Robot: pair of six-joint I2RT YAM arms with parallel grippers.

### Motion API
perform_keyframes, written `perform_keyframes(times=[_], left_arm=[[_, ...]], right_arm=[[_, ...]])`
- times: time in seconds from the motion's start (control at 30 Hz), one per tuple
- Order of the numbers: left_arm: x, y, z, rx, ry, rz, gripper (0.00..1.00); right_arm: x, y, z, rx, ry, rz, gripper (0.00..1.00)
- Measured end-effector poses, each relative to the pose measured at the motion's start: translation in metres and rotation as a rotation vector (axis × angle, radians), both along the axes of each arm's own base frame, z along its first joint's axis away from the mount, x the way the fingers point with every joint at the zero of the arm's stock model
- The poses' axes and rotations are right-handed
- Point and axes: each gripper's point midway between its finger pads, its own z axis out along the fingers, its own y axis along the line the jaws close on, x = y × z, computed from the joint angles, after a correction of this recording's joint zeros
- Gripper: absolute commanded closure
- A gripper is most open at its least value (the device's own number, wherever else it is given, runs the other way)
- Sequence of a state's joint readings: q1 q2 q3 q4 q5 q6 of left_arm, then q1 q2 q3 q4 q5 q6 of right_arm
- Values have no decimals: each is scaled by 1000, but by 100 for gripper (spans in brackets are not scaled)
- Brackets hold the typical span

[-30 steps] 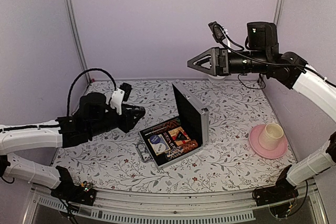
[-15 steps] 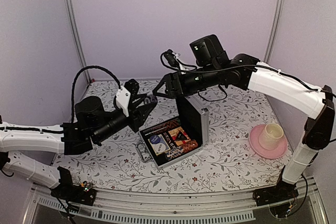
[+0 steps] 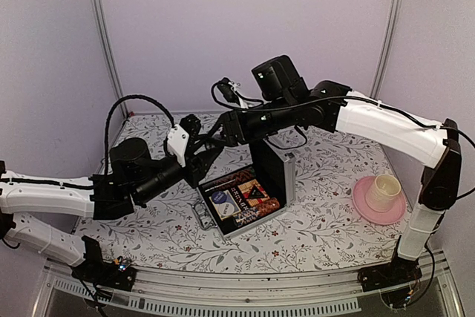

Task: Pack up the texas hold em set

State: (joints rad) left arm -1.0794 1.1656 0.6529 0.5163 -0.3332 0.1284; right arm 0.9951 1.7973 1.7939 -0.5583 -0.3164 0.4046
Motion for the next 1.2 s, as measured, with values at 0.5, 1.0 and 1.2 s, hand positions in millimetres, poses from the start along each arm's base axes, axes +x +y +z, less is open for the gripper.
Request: perform_keyframes(times=[0.5, 1.0, 1.2], left_arm=[[5, -2, -12, 41, 13, 21, 50], [28, 68, -35, -48, 112, 132, 8], [58, 136, -54, -140, 177, 357, 7]], right_arm=[[6, 4, -14, -39, -7, -46, 95], [28, -13, -26, -125, -59, -194, 98], [24, -22, -39, -203, -63, -248, 97]])
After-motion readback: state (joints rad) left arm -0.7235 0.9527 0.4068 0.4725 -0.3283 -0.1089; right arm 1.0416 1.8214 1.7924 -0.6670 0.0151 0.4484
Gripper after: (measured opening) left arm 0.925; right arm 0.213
